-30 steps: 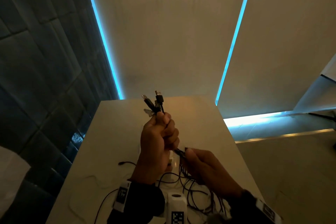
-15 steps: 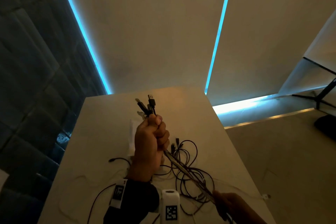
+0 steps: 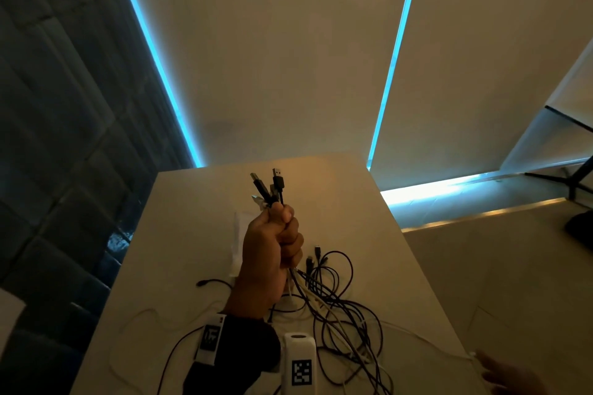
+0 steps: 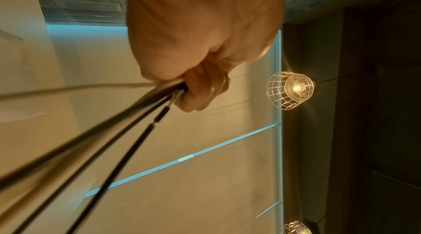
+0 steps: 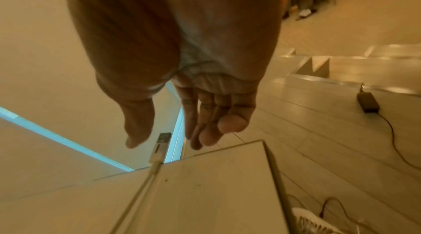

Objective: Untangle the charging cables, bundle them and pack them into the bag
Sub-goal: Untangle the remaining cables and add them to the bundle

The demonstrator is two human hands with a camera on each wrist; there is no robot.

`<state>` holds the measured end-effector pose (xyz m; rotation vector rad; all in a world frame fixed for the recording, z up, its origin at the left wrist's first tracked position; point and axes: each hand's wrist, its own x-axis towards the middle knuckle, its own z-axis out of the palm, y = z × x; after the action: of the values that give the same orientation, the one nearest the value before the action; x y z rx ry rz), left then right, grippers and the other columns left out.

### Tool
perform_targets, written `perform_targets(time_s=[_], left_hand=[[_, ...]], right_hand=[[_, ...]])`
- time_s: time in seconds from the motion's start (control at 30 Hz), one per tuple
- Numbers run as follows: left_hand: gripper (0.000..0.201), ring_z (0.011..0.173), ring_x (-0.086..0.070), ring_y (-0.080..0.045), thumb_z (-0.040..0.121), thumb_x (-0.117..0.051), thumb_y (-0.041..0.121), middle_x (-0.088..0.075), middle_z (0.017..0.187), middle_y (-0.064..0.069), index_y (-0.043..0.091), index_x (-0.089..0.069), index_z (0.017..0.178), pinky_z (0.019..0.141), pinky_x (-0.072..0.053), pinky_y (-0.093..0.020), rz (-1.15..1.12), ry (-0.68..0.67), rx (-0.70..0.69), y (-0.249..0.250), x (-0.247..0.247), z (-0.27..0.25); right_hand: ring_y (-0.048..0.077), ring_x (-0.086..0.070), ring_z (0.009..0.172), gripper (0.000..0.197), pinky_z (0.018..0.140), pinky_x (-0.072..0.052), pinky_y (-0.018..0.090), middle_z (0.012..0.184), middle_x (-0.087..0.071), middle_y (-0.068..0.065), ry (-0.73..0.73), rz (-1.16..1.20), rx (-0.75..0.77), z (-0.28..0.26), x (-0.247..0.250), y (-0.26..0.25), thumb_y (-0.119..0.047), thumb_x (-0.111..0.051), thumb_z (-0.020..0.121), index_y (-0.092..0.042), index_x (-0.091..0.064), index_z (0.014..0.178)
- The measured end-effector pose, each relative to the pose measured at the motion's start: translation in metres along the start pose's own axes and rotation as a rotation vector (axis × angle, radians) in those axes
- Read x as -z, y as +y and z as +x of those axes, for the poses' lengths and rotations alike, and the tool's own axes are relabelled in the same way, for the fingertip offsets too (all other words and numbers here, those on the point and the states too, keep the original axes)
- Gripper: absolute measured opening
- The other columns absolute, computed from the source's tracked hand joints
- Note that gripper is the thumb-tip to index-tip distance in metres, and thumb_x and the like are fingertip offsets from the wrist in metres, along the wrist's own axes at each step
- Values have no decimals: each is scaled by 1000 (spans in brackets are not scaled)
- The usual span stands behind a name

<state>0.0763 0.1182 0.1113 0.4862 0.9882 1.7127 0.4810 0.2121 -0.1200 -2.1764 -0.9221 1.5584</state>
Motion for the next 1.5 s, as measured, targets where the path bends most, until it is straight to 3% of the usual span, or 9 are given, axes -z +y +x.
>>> perform_targets(time_s=[0.1,0.2,0.43,0.63,0.83,1.0,1.2,1.33,1.5], left_hand=[[34,35,-17,-4,101,-29,24,-26,46,8,15,-41,70,41,-7,-20,-3,6,-1,0,3,0],[33,35,-17,-4,100,-30,25,-27,46,8,15,-41,70,40,-7,-20,1,6,-6,-1,4,-1],[34,35,-17,-4,101,-29,23,-27,46,8,15,-42,70,41,-7,-20,30,10,-12,-2,2,0],[35,35,-18,-5,104,-27,23,-28,47,8,15,-40,71,40,-11,-16,188,44,-7,-11,-4,3],[24,38,-20,-6,102,-35,22,-29,48,7,8,-49,88,38,-20,-18,326,23,-12,-12,-10,-2],[26,43,-49,-8,97,-50,28,-52,58,1,4,-56,102,40,-39,-18,466,-26,-86,-11,-17,-13],[23,40,-25,-11,91,-53,28,-34,47,4,8,-53,79,42,-22,-26,388,140,-226,-4,-6,-9],[21,46,-40,-11,93,-52,30,-49,58,1,12,-62,98,42,-34,-24,469,93,-169,-8,-9,-10],[33,46,-41,-11,98,-42,35,-53,56,5,12,-60,82,43,-34,-24,530,97,-179,-7,-6,-12]], right_hand=[[26,-53,74,32,62,-40,32,97,-61,16,13,72,41,-1,-4,-6,-18,-51,99,4,-58,121],[32,-55,81,24,67,-43,36,96,-63,19,47,85,41,-6,-10,-12,-19,-68,88,3,-68,97],[27,-66,69,18,69,-51,35,91,-69,26,50,426,330,-28,-38,-59,-9,-47,96,-2,-53,81],[20,-50,64,12,53,-53,24,71,-49,9,-207,431,722,-96,-100,-135,-16,-53,95,-5,-58,93],[25,-65,64,10,65,-59,33,73,-67,9,-527,277,1055,-197,-155,-181,-4,-55,92,0,-62,97],[29,-62,54,32,53,-56,39,68,-68,13,-627,277,1061,-242,-180,-190,-28,-60,83,4,-54,88],[23,-56,56,17,57,-50,31,63,-64,6,-681,67,1130,-235,-184,-177,-15,-57,93,-2,-63,84],[21,-52,52,25,50,-46,30,63,-62,5,-690,154,1126,-242,-188,-179,-26,-55,90,-3,-62,84],[21,-47,46,25,43,-40,27,56,-60,1,-660,75,1168,-247,-191,-186,-27,-54,92,-5,-62,83]])
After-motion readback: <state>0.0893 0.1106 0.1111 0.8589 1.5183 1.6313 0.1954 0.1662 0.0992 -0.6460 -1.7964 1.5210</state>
